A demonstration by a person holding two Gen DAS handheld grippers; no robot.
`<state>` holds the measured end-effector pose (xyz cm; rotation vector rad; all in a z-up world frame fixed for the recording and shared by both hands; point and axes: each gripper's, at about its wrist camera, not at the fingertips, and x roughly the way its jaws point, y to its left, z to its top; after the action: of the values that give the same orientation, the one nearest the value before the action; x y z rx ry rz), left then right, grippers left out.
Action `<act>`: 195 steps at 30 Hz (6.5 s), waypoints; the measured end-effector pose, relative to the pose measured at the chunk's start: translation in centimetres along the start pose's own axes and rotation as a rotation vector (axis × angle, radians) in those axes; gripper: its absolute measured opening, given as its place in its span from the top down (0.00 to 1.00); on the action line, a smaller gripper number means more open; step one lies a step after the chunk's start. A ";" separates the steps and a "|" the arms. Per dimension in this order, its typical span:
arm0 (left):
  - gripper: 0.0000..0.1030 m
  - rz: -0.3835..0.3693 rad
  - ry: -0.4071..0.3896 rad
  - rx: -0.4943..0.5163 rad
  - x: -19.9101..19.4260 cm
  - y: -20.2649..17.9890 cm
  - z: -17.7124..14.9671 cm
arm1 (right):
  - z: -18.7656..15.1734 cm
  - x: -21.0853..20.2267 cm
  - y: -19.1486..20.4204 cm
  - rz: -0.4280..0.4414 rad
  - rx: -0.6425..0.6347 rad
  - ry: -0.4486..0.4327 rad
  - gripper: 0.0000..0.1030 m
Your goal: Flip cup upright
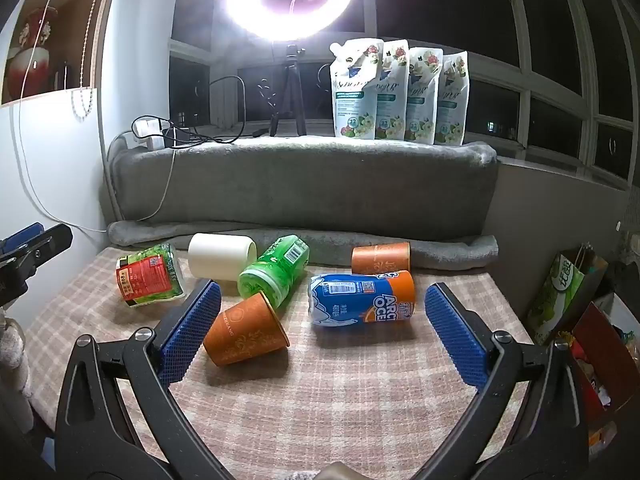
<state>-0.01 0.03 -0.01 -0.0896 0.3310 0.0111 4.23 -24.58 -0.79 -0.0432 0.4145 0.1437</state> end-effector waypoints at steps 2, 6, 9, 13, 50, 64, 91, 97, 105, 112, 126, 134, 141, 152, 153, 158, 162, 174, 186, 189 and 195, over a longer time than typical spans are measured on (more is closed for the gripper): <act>0.09 0.000 0.008 0.000 0.0 0.0 0.0 | 0.0 0.0 0.0 0.002 0.000 0.000 0.00; 0.09 0.002 0.003 0.010 -0.1 -0.3 0.1 | 0.0 0.0 0.0 0.003 0.004 -0.001 0.00; 0.09 0.003 0.008 -0.001 0.1 0.2 -0.4 | 0.0 0.0 0.0 0.002 0.003 -0.002 0.00; 0.09 -0.001 0.010 -0.005 0.2 0.5 -0.4 | 0.0 0.0 0.0 0.002 0.003 -0.003 0.00; 0.09 0.000 0.016 -0.002 0.3 0.1 -0.5 | 0.0 0.2 0.0 0.002 0.004 -0.003 0.00; 0.09 0.000 0.016 -0.002 0.3 0.0 -0.3 | 0.0 0.3 0.2 0.003 0.003 -0.001 0.00; 0.09 0.003 0.049 -0.007 0.8 0.5 -0.8 | 1.4 6.4 -0.3 0.093 0.046 0.134 0.00; 0.09 0.011 0.072 -0.018 1.1 1.4 -1.1 | 2.7 10.7 -0.2 0.163 0.087 0.247 0.00; 0.09 0.018 0.113 -0.033 1.4 2.6 -1.7 | 4.2 18.6 -0.3 0.275 0.208 0.461 0.00; 0.09 0.038 0.125 -0.059 1.2 4.1 -2.0 | 4.0 24.8 -0.8 0.308 0.319 0.615 0.09; 0.09 0.063 0.139 -0.100 1.9 6.0 -2.3 | 2.4 30.6 1.8 0.288 0.359 0.766 0.24; 0.09 0.073 0.143 -0.115 2.2 6.6 -2.3 | 1.7 31.8 3.3 0.281 0.347 0.806 0.33; 0.09 0.072 0.142 -0.115 2.2 6.7 -2.2 | 1.9 31.9 3.7 0.286 0.334 0.802 0.36; 0.09 0.072 0.131 -0.112 1.7 6.7 -1.9 | 3.7 29.5 2.5 0.310 0.337 0.684 0.38; 0.09 0.072 0.130 -0.110 1.6 6.7 -1.9 | 4.0 29.2 2.3 0.313 0.337 0.669 0.38; 0.09 0.070 0.121 -0.101 1.2 6.3 -1.7 | 5.3 27.3 1.7 0.322 0.328 0.597 0.39; 0.09 0.073 0.111 -0.092 0.6 6.1 -1.4 | 6.3 25.0 0.8 0.357 0.327 0.560 0.39; 0.09 0.063 0.142 -0.093 0.3 6.3 -1.2 | 5.3 16.4 3.9 0.670 0.230 0.633 0.39; 0.09 0.021 0.192 -0.130 0.0 6.9 -1.8 | -2.2 13.9 10.2 0.854 0.180 0.864 0.38; 0.09 0.018 0.203 -0.143 0.0 7.2 -2.0 | -3.4 14.4 11.3 0.859 0.178 0.900 0.38; 0.09 0.010 0.236 -0.151 0.2 7.3 -2.4 | -5.4 15.4 12.9 0.844 0.179 0.944 0.38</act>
<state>-0.74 7.12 -2.95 -0.2401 0.5663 0.0359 14.08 -10.17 -12.09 0.2572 1.3751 0.9368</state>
